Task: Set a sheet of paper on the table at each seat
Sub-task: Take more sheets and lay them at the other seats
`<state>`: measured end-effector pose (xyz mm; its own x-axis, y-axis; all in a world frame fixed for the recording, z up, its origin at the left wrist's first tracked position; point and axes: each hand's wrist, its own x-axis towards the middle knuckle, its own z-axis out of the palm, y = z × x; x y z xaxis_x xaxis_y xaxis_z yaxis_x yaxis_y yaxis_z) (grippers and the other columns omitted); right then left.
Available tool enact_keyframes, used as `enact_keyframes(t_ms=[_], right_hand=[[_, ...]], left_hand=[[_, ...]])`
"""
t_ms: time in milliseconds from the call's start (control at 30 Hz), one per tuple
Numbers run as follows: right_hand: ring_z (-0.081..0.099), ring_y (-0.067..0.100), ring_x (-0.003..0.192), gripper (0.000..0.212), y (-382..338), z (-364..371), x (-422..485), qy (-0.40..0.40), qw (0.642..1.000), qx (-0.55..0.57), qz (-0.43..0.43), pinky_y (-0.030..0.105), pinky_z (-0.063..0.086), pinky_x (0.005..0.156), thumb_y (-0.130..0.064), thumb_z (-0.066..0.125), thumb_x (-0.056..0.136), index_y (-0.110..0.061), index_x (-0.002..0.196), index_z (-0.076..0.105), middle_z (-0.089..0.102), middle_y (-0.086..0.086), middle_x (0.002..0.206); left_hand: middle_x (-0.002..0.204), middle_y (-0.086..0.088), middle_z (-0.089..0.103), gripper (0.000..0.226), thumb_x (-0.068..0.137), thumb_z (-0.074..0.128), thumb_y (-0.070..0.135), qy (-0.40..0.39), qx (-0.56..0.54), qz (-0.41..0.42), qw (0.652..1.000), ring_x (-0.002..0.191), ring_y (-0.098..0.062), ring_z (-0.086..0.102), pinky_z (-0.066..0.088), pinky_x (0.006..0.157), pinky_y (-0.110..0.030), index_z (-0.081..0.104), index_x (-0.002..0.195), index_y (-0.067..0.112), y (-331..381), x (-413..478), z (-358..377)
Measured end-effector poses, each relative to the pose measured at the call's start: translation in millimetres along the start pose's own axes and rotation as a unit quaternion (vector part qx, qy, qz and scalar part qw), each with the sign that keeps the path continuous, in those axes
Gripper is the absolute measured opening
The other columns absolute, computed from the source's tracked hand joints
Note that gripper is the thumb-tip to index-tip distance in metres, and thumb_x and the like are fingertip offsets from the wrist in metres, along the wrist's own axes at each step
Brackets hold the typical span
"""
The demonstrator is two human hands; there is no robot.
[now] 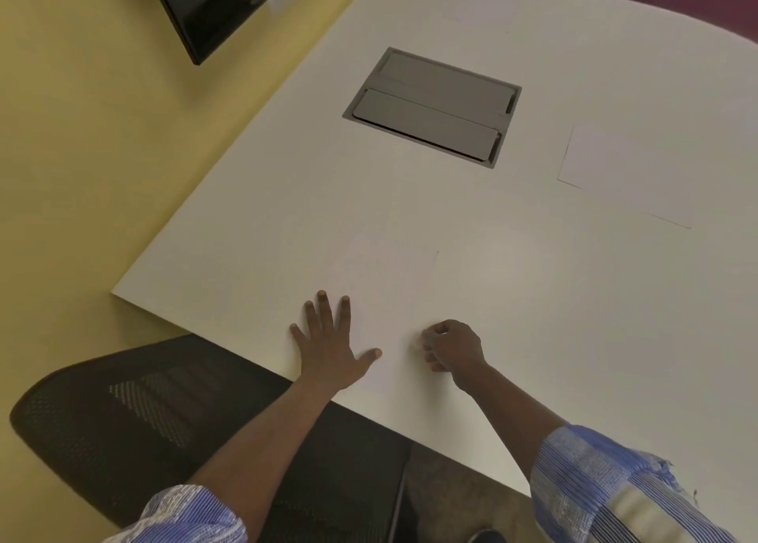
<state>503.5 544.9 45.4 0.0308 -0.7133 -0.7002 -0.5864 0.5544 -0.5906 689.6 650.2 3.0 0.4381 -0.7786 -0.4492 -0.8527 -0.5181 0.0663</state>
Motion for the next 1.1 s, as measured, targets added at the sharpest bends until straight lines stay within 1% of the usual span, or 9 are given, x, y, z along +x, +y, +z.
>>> enact_keyframes(t_ms=[67, 167, 300, 433, 567, 667, 767, 933, 1100], right_hand=[[0.066, 0.02, 0.059, 0.013, 3.0, -11.0, -5.6, 0.006, 1.0, 0.002, -0.007, 0.031, 0.061, 0.059, -0.02, 0.067, 0.09, -0.008, 0.09, 0.07, 0.077, 0.01, 0.085], [0.067, 0.019, 0.06, 0.018, 11.8, -33.7, -16.8, 0.017, 1.0, 0.012, -0.017, 0.033, 0.06, 0.062, -0.026, 0.069, 0.091, -0.008, 0.092, 0.069, 0.077, 0.009, 0.083], [0.073, 0.024, 0.067, 0.02, 34.9, -80.2, -41.1, 0.046, 0.998, 0.016, -0.033, 0.037, 0.062, 0.067, -0.033, 0.067, 0.09, -0.013, 0.091, 0.068, 0.077, 0.007, 0.085], [0.076, 0.026, 0.074, 0.022, 77.4, -141.1, -73.9, 0.086, 0.995, 0.014, -0.055, 0.044, 0.064, 0.076, -0.04, 0.065, 0.088, -0.018, 0.089, 0.068, 0.076, 0.002, 0.083], [0.074, 0.021, 0.083, 0.022, 138.7, -206.3, -116.2, 0.134, 0.988, 0.039, -0.064, 0.046, 0.062, 0.082, -0.044, 0.063, 0.087, -0.022, 0.088, 0.067, 0.075, -0.004, 0.091], [0.072, 0.02, 0.09, 0.024, 193.0, -253.9, -154.0, 0.159, 0.984, 0.053, -0.065, 0.045, 0.061, 0.086, -0.047, 0.062, 0.087, -0.024, 0.091, 0.067, 0.074, -0.005, 0.096], [0.072, 0.02, 0.092, 0.028, 241.8, -301.6, -191.9, 0.185, 0.979, 0.05, -0.07, 0.045, 0.061, 0.087, -0.048, 0.06, 0.09, -0.023, 0.098, 0.067, 0.074, -0.004, 0.101], [0.071, 0.019, 0.091, 0.026, 296.9, -384.3, -251.1, 0.24, 0.966, 0.03, -0.089, 0.041, 0.061, 0.084, -0.049, 0.059, 0.093, -0.025, 0.099, 0.064, 0.069, -0.007, 0.099], [0.068, 0.018, 0.098, 0.031, 327.6, -463.1, -282.9, 0.287, 0.951, 0.026, -0.107, 0.036, 0.056, 0.089, -0.047, 0.059, 0.096, -0.021, 0.109, 0.068, 0.062, -0.008, 0.097]], left_hand=[[0.16, -0.017, -0.034, 0.112, 0.08, 0.029, 0.087, 0.009, -0.001, 0.013, 1.0, 0.15, -0.042, -0.022, 0.004, 0.118, -0.067, -0.023, 0.156, 0.023, 9.7, -3.2, -2.0], [0.161, -0.018, -0.032, 0.112, 0.081, 0.031, 0.086, 0.02, -0.008, 0.047, 0.999, 0.15, -0.043, -0.021, 0.001, 0.119, -0.065, -0.021, 0.156, 0.022, 39.1, -11.7, -8.6], [0.163, -0.018, -0.026, 0.11, 0.082, 0.034, 0.084, 0.029, -0.015, 0.101, 0.994, 0.152, -0.042, -0.016, 0.003, 0.12, -0.063, -0.017, 0.158, 0.022, 100.2, -32.6, -17.9], [0.166, -0.017, -0.013, 0.105, 0.085, 0.035, 0.081, 0.021, -0.009, 0.164, 0.986, 0.153, -0.04, -0.006, 0.006, 0.122, -0.058, -0.009, 0.16, 0.021, 173.8, -73.9, -21.2], [0.167, -0.015, 0.009, 0.097, 0.089, 0.035, 0.077, 0.035, -0.01, 0.217, 0.975, 0.153, -0.035, 0.01, 0.016, 0.122, -0.052, 0.009, 0.16, 0.017, 250.2, -134.8, -16.9], [0.159, -0.013, 0.03, 0.087, 0.092, 0.037, 0.073, 0.053, -0.011, 0.256, 0.965, 0.146, -0.032, 0.028, 0.031, 0.114, -0.046, 0.027, 0.155, 0.015, 306.0, -191.5, -9.5], [0.149, -0.011, 0.044, 0.08, 0.092, 0.039, 0.072, 0.063, -0.025, 0.289, 0.955, 0.136, -0.03, 0.042, 0.039, 0.106, -0.043, 0.039, 0.148, 0.015, 356.8, -247.6, 3.6], [0.136, -0.009, 0.054, 0.075, 0.091, 0.041, 0.071, 0.069, -0.055, 0.32, 0.943, 0.125, -0.029, 0.051, 0.045, 0.1, -0.043, 0.049, 0.141, 0.016, 429.6, -322.2, 20.4], [0.13, -0.008, 0.057, 0.072, 0.091, 0.041, 0.071, 0.082, -0.064, 0.347, 0.932, 0.12, -0.027, 0.055, 0.047, 0.098, -0.043, 0.053, 0.137, 0.018, 495.2, -364.6, 22.7]])
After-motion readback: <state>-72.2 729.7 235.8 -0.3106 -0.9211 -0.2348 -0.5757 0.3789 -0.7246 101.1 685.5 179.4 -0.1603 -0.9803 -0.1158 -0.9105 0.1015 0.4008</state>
